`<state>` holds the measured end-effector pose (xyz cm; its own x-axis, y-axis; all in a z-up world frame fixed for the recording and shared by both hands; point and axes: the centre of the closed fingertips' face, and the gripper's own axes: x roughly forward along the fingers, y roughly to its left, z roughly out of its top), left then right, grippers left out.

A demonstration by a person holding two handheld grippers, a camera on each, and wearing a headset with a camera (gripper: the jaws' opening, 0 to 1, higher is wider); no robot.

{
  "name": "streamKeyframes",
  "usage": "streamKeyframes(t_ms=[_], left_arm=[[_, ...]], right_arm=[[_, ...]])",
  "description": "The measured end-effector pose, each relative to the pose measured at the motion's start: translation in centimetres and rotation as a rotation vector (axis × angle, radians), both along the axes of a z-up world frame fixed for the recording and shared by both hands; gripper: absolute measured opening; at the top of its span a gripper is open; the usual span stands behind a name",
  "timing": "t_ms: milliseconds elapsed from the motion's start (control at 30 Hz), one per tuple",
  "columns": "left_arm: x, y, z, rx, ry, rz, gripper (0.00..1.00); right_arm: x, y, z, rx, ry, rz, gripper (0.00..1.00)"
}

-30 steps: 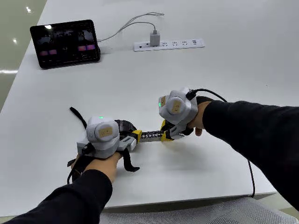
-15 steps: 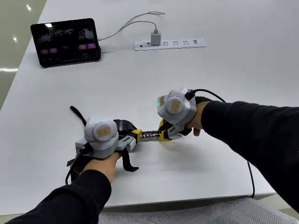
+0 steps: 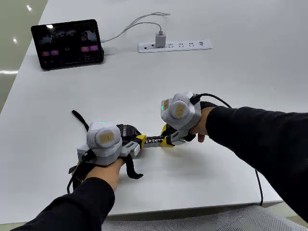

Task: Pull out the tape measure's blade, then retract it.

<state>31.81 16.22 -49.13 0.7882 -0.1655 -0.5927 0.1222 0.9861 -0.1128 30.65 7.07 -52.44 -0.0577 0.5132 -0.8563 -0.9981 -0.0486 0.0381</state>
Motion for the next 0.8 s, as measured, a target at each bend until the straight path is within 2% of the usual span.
streamKeyframes(t_ms=[800], left_arm=[[-0.1,0.0,0.0,-0.009,0.0,-0.001,0.6]], right_arm=[[-0.3,1.7,0.2,0.035,-0.003,0.0,0.11]])
